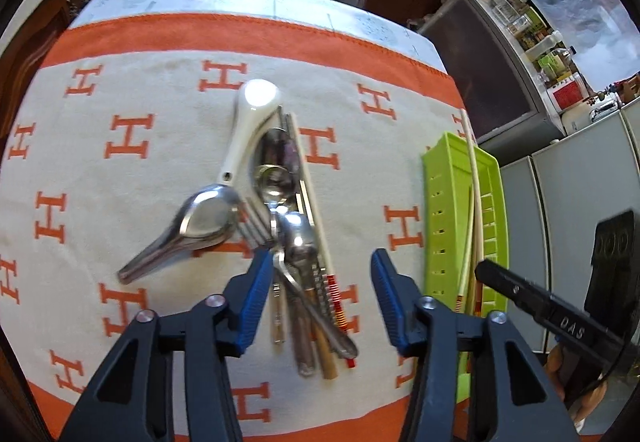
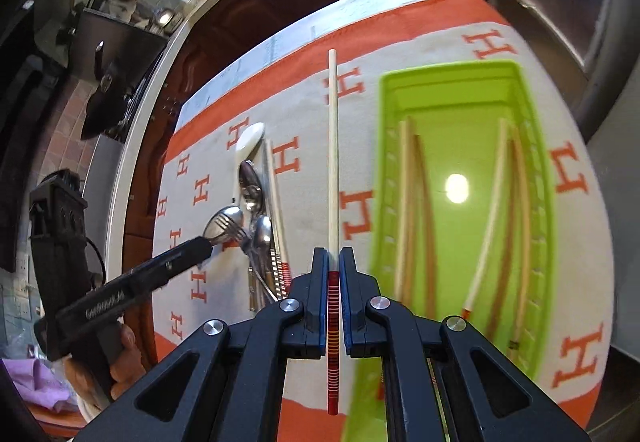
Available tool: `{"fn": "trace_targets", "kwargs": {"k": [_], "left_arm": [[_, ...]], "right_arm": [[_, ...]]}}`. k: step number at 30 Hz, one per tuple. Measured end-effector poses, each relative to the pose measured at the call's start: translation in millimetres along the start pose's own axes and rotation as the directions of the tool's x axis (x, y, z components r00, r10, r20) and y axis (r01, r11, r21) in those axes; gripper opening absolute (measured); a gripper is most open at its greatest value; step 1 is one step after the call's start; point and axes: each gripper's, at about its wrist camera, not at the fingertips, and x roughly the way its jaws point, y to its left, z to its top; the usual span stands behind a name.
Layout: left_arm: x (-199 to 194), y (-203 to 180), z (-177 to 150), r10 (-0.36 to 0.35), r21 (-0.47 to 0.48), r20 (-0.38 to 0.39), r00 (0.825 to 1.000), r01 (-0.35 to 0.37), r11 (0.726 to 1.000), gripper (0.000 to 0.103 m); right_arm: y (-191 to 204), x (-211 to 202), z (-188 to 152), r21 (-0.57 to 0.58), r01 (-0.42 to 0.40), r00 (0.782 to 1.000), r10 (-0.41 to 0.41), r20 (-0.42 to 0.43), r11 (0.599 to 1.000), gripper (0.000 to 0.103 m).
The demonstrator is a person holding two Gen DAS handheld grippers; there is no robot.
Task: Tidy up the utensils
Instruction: 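Lower the red-banded chopstick into the tray while the left tool grasps another red-banded chopstick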
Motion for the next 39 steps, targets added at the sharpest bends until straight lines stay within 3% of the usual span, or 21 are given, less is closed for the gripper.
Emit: {"fn": "trace_targets", "kwargs": {"k": [5, 16, 27, 33, 39], "left_arm": [[33.5, -13.1, 8.4, -0.027, -0.023, -0.088, 0.996, 0.025, 0.999, 0.032], [75.7, -29.5, 10.1, 0.018, -0.018, -0.166, 0.986, -0.021, 1.000, 0.025], [89.9, -35.0, 10.8, 0.085, 0.002, -0.180, 0.980, -0.086, 0.996, 0.024], [91.9, -35.0, 5.9, 0.098, 0.014, -0.189, 0.977, -0.097, 0.995, 0.024], [94.8, -45.2, 8.5, 0.155, 0.056, -0.173, 0.973, -0.147, 0.988, 0.024]], "right_arm": [[-36.8, -19.2, -12.6, 0.073, 0.018, 0.999, -0.020, 0.026, 0.997, 0.005], [-69.0, -26.8, -26.7, 0.118, 0.087, 0.994, -0.094, 0.059, 0.989, 0.005], [-62.5, -28.2, -25.7, 0.112, 0.138, 0.985, -0.148, 0.085, 0.984, 0.006], [-61.5, -25.8, -26.7, 0.116, 0.143, 0.985, -0.154, 0.085, 0.983, 0.006], [-62.7, -27.4, -28.7, 0.125, 0.140, 0.984, -0.152, 0.093, 0.982, 0.006]]}}
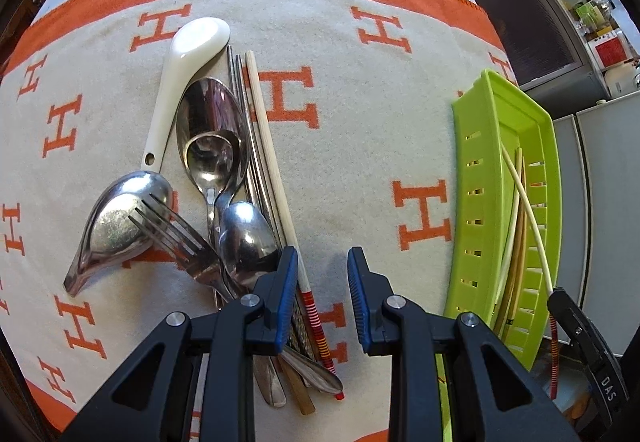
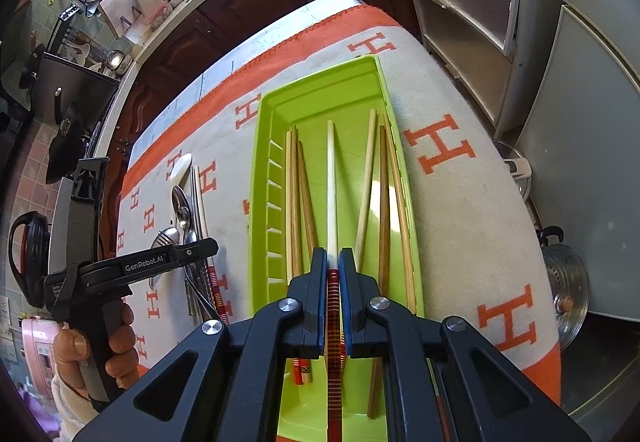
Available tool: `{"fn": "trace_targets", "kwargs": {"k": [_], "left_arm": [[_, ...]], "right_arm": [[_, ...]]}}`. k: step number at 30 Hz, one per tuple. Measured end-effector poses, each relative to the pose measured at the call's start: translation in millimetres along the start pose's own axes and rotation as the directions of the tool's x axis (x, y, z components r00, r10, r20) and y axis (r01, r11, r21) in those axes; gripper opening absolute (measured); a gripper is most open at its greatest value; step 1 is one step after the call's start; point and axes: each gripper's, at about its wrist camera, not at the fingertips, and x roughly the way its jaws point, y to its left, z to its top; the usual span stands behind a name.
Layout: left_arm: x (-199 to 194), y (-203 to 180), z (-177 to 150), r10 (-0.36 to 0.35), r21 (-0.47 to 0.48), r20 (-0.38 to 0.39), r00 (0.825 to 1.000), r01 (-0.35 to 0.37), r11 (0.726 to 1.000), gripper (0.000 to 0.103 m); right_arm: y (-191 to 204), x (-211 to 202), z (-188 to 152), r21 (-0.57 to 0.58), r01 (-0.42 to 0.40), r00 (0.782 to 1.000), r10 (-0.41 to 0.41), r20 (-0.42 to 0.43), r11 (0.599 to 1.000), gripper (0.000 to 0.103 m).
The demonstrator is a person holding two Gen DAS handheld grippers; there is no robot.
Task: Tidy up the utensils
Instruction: 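Lower the red-banded chopstick into the tray while the left tool grasps another red-banded chopstick, then carry the red-banded chopstick into the tray and open the left tool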
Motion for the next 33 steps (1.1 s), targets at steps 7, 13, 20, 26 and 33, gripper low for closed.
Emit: {"fn": "trace_targets", "kwargs": {"k": [7, 13, 20, 26, 33], "left_arm": [[10.3, -16.3, 3.0, 0.078, 0.041, -0.007, 0.997, -0.078, 0.996, 0.024], [15.2, -23.0, 3.9, 0.131, 0.037, 0.051, 0.990, -0.133, 0.990, 0.006], [-0.1, -17.6, -8.2, 0.008, 0.028, 0.075, 0.997, -0.010, 1.000, 0.004], [-43.9, -45.0, -27.7, -0.152, 0.102, 0.087, 0.985, 0.143, 0.985, 0.004], [-61.7, -87.0, -46.4, -0.254, 0.199, 0.053, 0.966, 0.239, 0.950, 0.004]], "right_arm": [[3.2, -1.8, -3.0, -0.018, 0.014, 1.000, -0.014, 0.011, 1.000, 0.006], [2.6, -3.7, -4.2, -0.013, -0.015, 1.000, 0.014, -0.003, 1.000, 0.009], [-3.5, -11.0, -6.7, 0.010, -0.023, 1.000, 0.023, 0.008, 1.000, 0.011], [-11.1, -13.5, -8.6, 0.035, -0.035, 0.999, 0.035, 0.012, 0.999, 0.011], [-16.9, -24.6, -12.7, 0.056, -0.019, 0.999, 0.017, 0.044, 0.998, 0.011]]}}
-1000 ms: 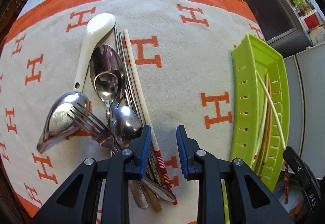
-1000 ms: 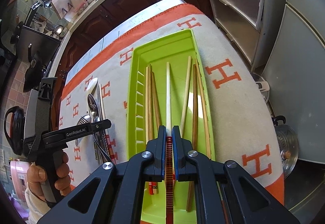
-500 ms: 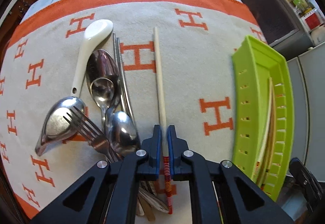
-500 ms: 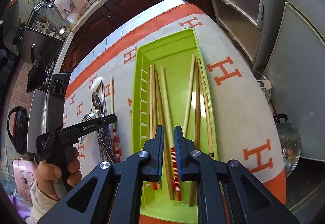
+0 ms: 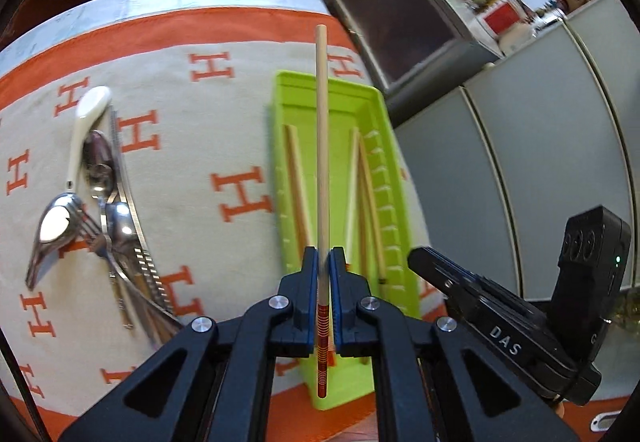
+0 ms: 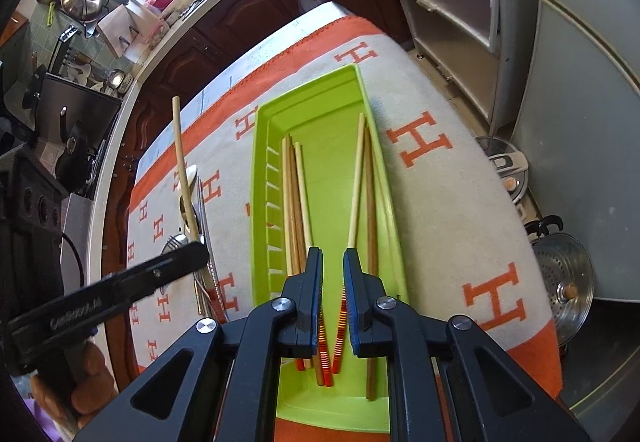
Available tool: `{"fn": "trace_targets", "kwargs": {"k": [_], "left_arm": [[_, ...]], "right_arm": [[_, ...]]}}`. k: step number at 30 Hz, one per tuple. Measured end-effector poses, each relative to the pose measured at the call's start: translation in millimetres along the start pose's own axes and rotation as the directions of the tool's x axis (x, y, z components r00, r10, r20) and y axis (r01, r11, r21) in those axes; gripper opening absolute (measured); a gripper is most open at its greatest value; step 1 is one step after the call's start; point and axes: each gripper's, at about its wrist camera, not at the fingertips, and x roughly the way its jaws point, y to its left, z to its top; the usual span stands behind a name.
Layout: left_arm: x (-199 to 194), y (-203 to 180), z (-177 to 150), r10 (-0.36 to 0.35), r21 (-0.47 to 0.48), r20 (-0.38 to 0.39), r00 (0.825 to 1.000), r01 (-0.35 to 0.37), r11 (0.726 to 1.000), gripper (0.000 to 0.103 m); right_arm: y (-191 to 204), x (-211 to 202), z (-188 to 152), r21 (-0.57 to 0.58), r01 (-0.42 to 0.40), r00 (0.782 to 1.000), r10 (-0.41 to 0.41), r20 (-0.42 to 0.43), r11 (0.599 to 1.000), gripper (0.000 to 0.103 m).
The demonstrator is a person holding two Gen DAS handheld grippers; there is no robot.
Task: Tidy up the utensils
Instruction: 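Carry the red-banded chopstick into the tray and open the left tool, then grasp a metal chopstick from the cutlery pile with the right tool and carry it over the tray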
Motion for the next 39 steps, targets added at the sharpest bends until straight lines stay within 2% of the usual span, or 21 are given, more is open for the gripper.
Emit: {"fn": "trace_targets", "kwargs": {"k": [3, 4, 6, 8, 12, 13, 15, 16, 19, 23, 28, 30, 33, 35, 38, 39], "left_arm": [[9.1, -11.8, -5.4, -0.001, 0.027, -0.021, 1.000, 0.001, 1.000, 0.005], [12.7, -14.8, -7.1, 0.015, 0.038, -0.027, 1.000, -0.014, 0.999, 0.009], [14.5, -19.1, -10.7, 0.036, 0.055, -0.023, 0.999, -0.035, 0.998, 0.031], [12.5, -22.6, -13.4, 0.061, 0.070, -0.001, 0.998, -0.061, 0.996, 0.043], [3.7, -19.5, -15.9, 0.086, 0.076, 0.027, 0.996, -0.088, 0.993, 0.049], [0.7, -15.9, -16.8, 0.090, 0.070, 0.035, 0.995, -0.093, 0.993, 0.053], [-8.2, -7.4, -21.4, 0.104, 0.048, 0.063, 0.993, -0.107, 0.993, 0.067], [-12.4, -2.9, -23.1, 0.111, 0.036, 0.079, 0.991, -0.114, 0.993, 0.069], [-24.6, 14.5, -27.9, 0.134, 0.003, 0.114, 0.984, -0.136, 0.991, 0.071], [-40.5, 45.5, -35.2, 0.199, -0.037, 0.135, 0.971, -0.196, 0.980, 0.071], [-74.3, 87.3, -51.4, 0.289, -0.080, 0.196, 0.937, -0.278, 0.957, 0.071], [-85.6, 102.9, -55.9, 0.296, -0.113, 0.189, 0.936, -0.278, 0.954, 0.071], [-96.3, 122.6, -59.2, 0.310, -0.164, 0.156, 0.938, -0.285, 0.944, 0.072], [-100.1, 129.8, -61.1, 0.346, -0.181, 0.153, 0.926, -0.318, 0.931, 0.072], [-103.0, 140.4, -65.2, 0.383, -0.203, 0.152, 0.911, -0.350, 0.914, 0.085], [-104.2, 143.3, -66.6, 0.384, -0.208, 0.157, 0.910, -0.350, 0.913, 0.085]], "right_arm": [[-5.5, -10.5, -2.0, 0.011, 0.029, 0.999, -0.029, 0.032, 1.000, 0.011], [-7.9, -14.0, -2.7, 0.017, 0.037, 0.998, -0.038, 0.041, 0.999, 0.011], [-13.7, -21.9, -4.9, 0.029, 0.063, 0.996, -0.064, 0.063, 0.998, 0.011], [-18.9, -27.7, -7.3, 0.039, 0.086, 0.993, -0.089, 0.078, 0.996, 0.011], [-28.8, -31.2, -10.7, 0.057, 0.096, 0.993, -0.100, 0.070, 0.994, 0.011], [-29.3, -30.7, -11.5, 0.055, 0.097, 0.993, -0.101, 0.067, 0.994, 0.011], [-28.3, -29.5, -12.7, 0.049, 0.096, 0.993, -0.099, 0.063, 0.994, 0.011], [-26.6, -28.2, -12.5, 0.044, 0.095, 0.993, -0.098, 0.060, 0.994, 0.011], [-17.3, -24.1, -12.1, 0.026, 0.089, 0.995, -0.090, 0.050, 0.996, 0.011], [-2.8, -17.8, -11.3, -0.009, 0.076, 0.996, -0.076, 0.040, 0.997, 0.011], [19.3, -8.9, -10.0, -0.051, 0.052, 0.998, -0.050, 0.027, 0.997, 0.013], [27.8, -5.3, -8.7, -0.066, 0.039, 0.999, -0.038, 0.021, 0.997, 0.020], [45.9, 0.4, -8.0, -0.107, 0.009, 1.000, -0.008, 0.003, 0.994, 0.022], [62.6, 4.1, -7.7, -0.149, -0.011, 1.000, 0.010, -0.008, 0.989, 0.023], [92.5, 12.1, -7.5, -0.225, -0.029, 0.999, 0.022, -0.034, 0.974, 0.028], [103.2, 16.3, -7.6, -0.252, -0.032, 0.999, 0.022, -0.043, 0.967, 0.032]]}}
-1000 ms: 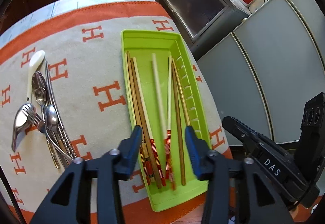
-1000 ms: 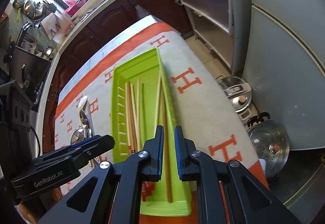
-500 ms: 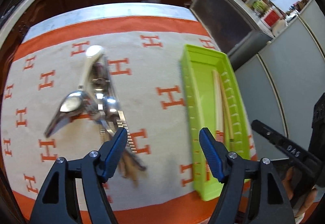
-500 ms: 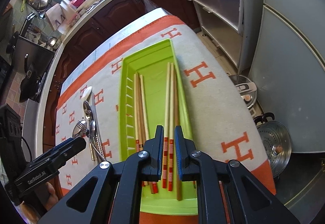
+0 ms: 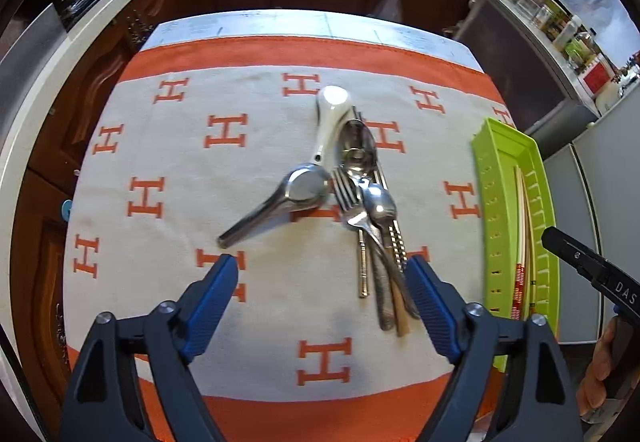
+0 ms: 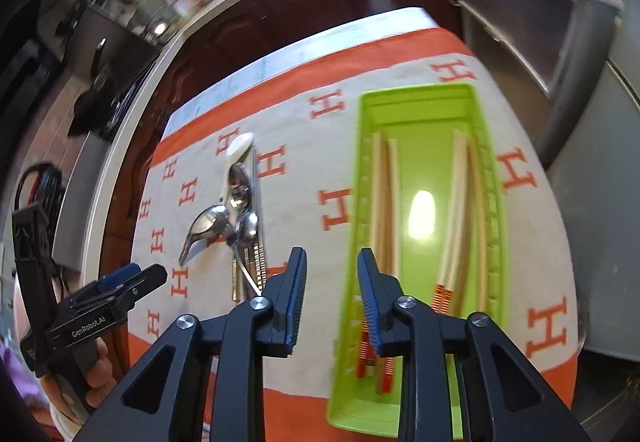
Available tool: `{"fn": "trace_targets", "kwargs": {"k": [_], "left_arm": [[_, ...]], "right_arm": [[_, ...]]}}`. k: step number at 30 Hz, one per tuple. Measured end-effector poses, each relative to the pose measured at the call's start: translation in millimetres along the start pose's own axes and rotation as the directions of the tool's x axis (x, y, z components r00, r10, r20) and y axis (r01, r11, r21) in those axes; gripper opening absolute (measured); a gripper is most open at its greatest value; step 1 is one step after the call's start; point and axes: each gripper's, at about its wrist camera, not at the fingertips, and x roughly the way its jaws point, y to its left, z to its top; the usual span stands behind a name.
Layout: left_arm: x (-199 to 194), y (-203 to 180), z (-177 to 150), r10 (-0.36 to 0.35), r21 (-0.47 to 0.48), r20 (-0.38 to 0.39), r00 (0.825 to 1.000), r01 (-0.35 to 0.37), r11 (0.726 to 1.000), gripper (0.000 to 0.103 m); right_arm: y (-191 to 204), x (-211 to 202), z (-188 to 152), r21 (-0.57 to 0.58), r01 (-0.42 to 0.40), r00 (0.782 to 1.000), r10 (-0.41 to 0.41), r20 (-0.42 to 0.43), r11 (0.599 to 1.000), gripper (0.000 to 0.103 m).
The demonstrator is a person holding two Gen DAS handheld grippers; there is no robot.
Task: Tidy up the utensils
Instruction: 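Grasp a metal chopstick from the cutlery pile with the right tool and carry it over the tray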
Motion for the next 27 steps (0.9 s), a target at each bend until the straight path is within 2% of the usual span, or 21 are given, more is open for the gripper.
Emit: {"fn": "trace_targets", "kwargs": {"k": [2, 5, 10, 14, 20, 27], "left_arm": [[1.6, 3.5, -1.3, -0.006, -0.004, 0.001, 1.000, 0.006, 1.000, 0.085], [6.4, 6.2, -4.2, -0.011, -0.009, 0.005, 1.000, 0.011, 1.000, 0.085], [21.7, 9.5, -9.7, -0.012, -0.013, -0.016, 1.000, 0.012, 1.000, 0.085], [37.1, 17.0, -16.4, -0.012, -0.035, -0.044, 0.999, 0.010, 0.999, 0.085], [51.4, 29.6, -23.3, -0.037, -0.075, -0.079, 0.996, 0.031, 0.997, 0.084], [57.4, 36.9, -24.4, -0.055, -0.100, -0.088, 0.995, 0.046, 0.994, 0.084]], "right_arm": [[22.5, 14.0, 5.9, -0.064, -0.011, 1.000, 0.009, -0.027, 0.998, 0.036], [46.4, 41.2, 10.6, -0.125, -0.025, 0.995, 0.013, -0.094, 0.992, 0.036], [68.5, 89.8, 12.4, -0.189, -0.036, 0.981, -0.002, -0.196, 0.981, 0.036], [75.3, 124.5, 10.1, -0.215, -0.035, 0.962, -0.025, -0.272, 0.976, 0.029], [80.2, 150.6, 9.8, -0.249, -0.015, 0.947, -0.066, -0.314, 0.968, 0.025], [94.4, 157.6, 10.1, -0.309, 0.007, 0.946, -0.106, -0.305, 0.951, 0.026]]}}
